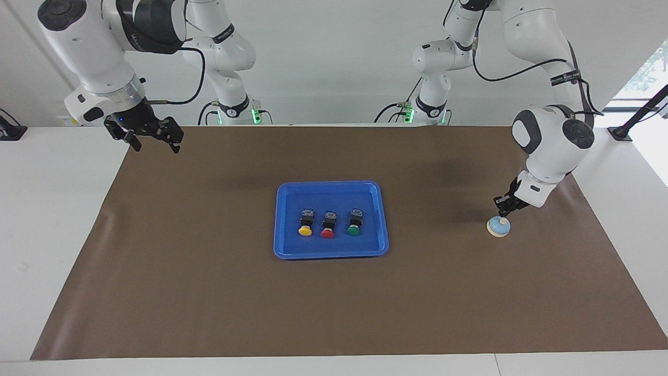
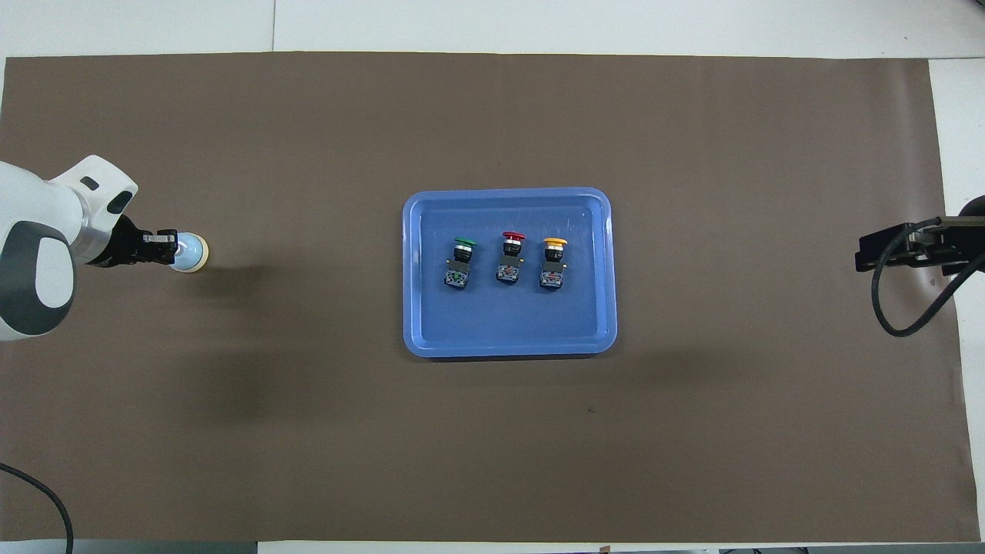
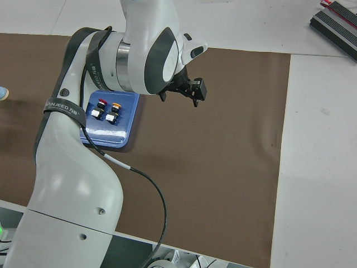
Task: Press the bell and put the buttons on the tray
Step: 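Lower the left gripper onto the bell top to press it again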
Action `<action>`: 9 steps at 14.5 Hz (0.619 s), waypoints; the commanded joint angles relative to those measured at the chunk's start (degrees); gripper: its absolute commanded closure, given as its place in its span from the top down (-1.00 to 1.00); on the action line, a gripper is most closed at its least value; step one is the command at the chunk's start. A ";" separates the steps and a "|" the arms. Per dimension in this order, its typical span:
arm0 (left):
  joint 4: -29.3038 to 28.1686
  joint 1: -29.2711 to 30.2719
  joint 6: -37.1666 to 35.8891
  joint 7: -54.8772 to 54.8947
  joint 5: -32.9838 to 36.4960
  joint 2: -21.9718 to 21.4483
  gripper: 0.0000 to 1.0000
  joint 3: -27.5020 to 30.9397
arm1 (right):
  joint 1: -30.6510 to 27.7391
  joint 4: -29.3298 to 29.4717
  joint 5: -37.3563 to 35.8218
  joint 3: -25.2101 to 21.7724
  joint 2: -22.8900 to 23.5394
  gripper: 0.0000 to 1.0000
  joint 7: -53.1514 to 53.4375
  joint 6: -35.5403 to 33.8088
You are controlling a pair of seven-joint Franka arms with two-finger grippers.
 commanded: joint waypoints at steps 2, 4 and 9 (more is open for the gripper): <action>-0.32 0.25 4.20 -0.22 0.55 2.74 -1.00 0.08 | -0.31 0.09 -0.28 0.37 -0.43 1.00 0.81 -0.96; -0.32 0.42 4.74 -0.04 0.55 3.79 -1.00 0.08 | -0.31 0.09 -0.28 0.37 -0.43 1.00 0.81 -0.96; 5.02 -0.10 -2.79 -0.04 0.55 3.89 -1.00 0.08 | -0.31 0.09 -0.28 0.37 -0.43 1.00 0.81 -1.05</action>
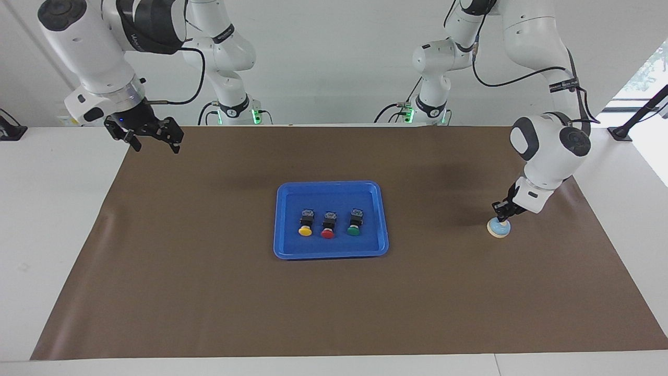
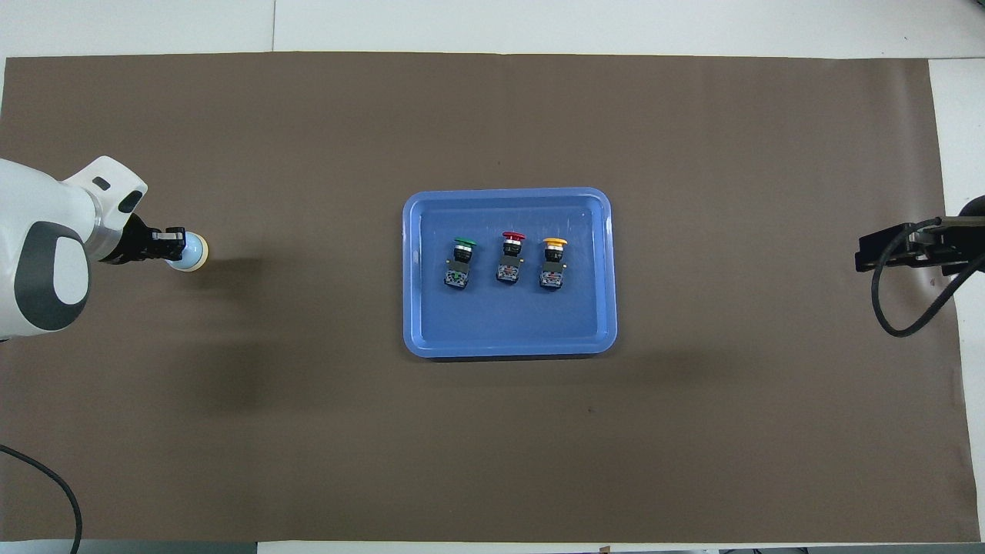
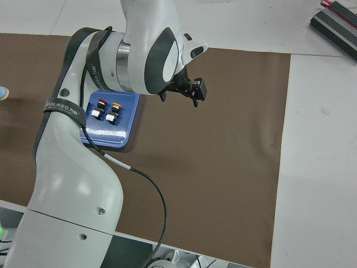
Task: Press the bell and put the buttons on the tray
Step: 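Lift the left gripper off the bell and hold beside it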
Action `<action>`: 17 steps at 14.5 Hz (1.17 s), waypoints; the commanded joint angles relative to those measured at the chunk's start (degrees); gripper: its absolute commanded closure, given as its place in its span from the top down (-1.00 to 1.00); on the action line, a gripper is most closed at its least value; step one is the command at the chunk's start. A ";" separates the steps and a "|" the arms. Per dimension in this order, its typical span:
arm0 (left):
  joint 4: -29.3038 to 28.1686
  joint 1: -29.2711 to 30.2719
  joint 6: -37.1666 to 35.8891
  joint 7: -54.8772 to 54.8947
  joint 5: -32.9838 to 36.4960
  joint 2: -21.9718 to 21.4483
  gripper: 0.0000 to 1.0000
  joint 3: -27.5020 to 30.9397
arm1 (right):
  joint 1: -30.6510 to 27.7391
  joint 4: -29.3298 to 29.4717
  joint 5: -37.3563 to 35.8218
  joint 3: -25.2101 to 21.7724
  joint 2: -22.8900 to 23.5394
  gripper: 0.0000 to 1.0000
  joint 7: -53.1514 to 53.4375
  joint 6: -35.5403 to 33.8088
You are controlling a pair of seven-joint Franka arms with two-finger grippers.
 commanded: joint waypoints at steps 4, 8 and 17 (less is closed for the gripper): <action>10.32 -0.83 -14.77 -0.66 0.47 -0.04 0.68 -0.11 | -0.31 0.09 -0.28 0.37 -0.43 1.00 0.81 -1.05; 10.59 -1.89 -24.25 -0.75 0.38 -5.93 1.00 -0.55 | -0.31 0.09 -0.28 0.37 -0.43 1.00 0.81 -0.96; 10.16 -5.14 -34.04 -0.66 0.20 -16.13 1.00 -0.20 | -0.31 0.09 -0.28 0.37 -0.43 1.00 0.81 -1.05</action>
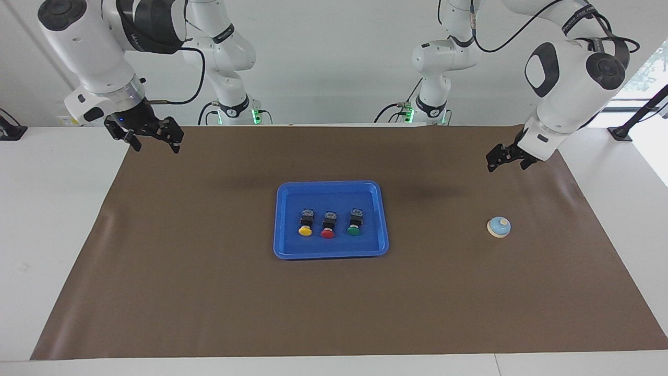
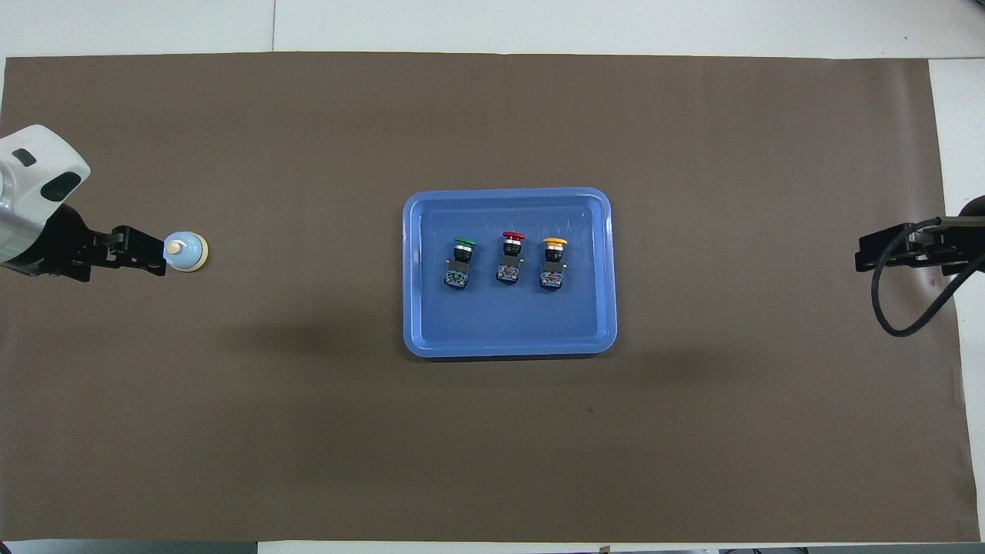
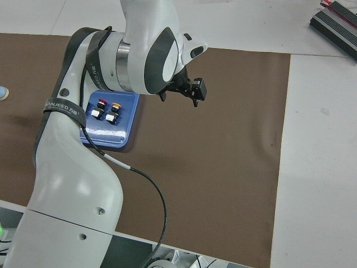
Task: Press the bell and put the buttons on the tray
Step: 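Lift the left gripper off the bell and hold beside it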
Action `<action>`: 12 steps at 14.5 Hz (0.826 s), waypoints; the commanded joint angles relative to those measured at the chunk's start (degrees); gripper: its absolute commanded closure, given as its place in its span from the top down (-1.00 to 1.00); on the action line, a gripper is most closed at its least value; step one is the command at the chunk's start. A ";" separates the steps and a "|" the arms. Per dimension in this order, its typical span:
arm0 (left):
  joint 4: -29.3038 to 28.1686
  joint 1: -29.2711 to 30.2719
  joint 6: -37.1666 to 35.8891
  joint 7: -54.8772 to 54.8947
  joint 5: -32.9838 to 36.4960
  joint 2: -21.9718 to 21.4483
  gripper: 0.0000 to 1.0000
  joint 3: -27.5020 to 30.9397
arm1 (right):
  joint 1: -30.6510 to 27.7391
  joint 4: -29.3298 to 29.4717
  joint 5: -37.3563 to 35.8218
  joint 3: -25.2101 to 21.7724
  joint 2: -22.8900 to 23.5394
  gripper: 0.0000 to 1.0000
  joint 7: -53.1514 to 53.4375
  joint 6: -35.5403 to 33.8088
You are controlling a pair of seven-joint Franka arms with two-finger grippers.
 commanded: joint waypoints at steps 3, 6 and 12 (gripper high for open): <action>-1.06 -1.37 -2.58 -0.16 0.20 -1.90 1.00 0.80 | -0.31 0.09 -0.28 0.37 -0.43 1.00 0.81 -0.96; 0.34 -3.91 -3.10 0.02 0.03 -0.93 1.00 3.60 | -0.31 0.09 -0.28 0.37 -0.43 1.00 0.81 -0.96; 4.38 -10.40 -4.07 0.02 -0.06 0.91 1.00 8.24 | -0.31 0.09 -0.28 0.37 -0.43 1.00 0.81 -1.05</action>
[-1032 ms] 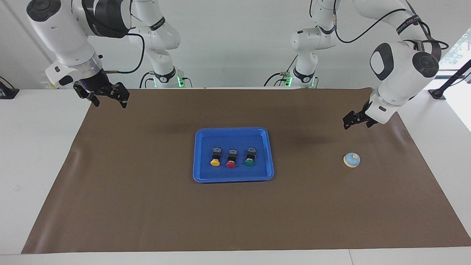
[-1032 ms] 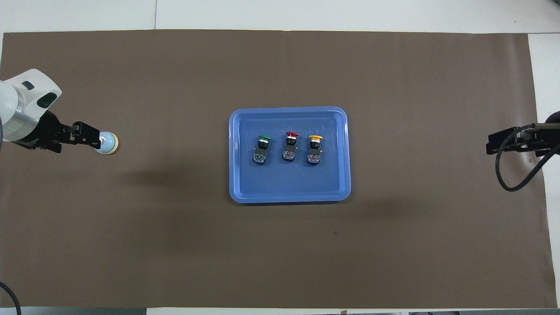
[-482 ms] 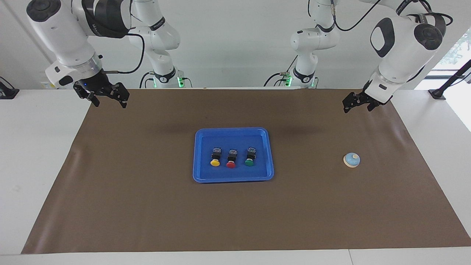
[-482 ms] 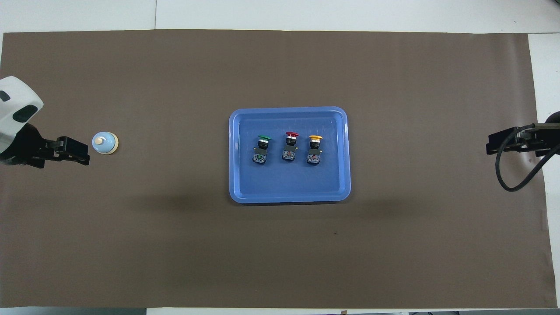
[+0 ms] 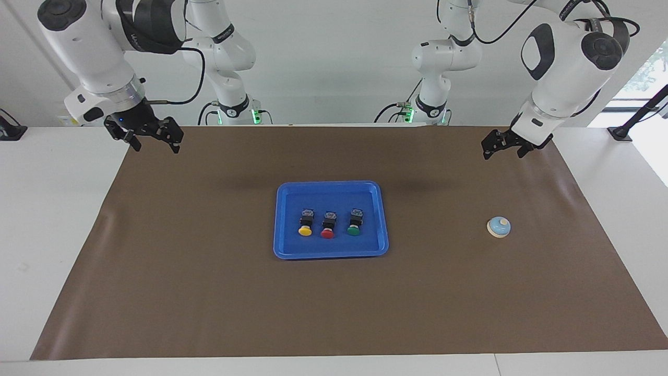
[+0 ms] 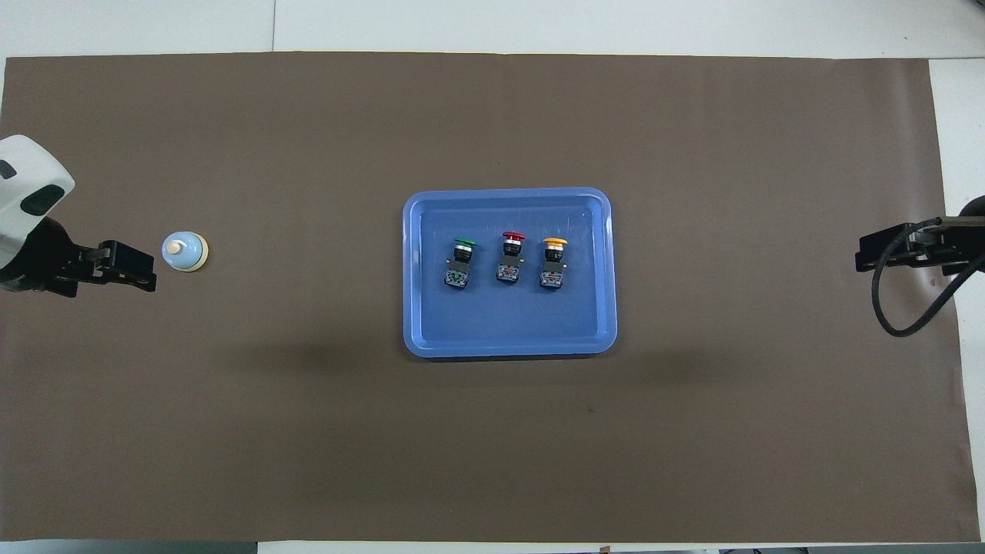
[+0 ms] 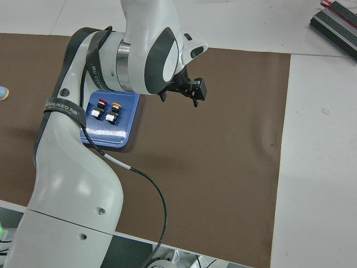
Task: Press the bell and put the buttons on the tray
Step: 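Lift the left gripper off the bell and hold beside it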
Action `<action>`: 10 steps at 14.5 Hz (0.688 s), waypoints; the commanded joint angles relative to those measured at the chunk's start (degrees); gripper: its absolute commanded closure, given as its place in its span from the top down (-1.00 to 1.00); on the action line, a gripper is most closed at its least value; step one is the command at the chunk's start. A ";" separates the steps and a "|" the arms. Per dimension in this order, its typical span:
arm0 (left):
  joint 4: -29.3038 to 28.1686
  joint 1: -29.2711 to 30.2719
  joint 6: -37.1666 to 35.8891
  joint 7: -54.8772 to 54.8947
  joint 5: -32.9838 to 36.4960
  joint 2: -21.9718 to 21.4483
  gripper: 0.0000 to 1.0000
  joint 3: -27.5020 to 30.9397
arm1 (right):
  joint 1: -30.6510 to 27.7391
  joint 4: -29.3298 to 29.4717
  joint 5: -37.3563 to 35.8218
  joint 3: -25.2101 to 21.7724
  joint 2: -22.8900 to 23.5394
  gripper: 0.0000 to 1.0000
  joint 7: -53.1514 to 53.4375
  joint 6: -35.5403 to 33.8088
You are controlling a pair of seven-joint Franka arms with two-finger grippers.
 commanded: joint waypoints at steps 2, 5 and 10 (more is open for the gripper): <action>2.77 -4.61 -1.15 -0.05 -0.05 1.54 1.00 4.93 | -0.31 0.09 -0.28 0.37 -0.43 1.00 0.81 -1.05; 3.65 -2.41 -1.50 0.04 -0.05 1.98 1.00 3.08 | -0.31 0.09 -0.28 0.37 -0.43 1.00 0.81 -1.05; 9.00 -1.44 -4.39 0.04 0.13 4.35 1.00 2.11 | -0.31 0.09 -0.28 0.37 -0.43 1.00 0.81 -1.05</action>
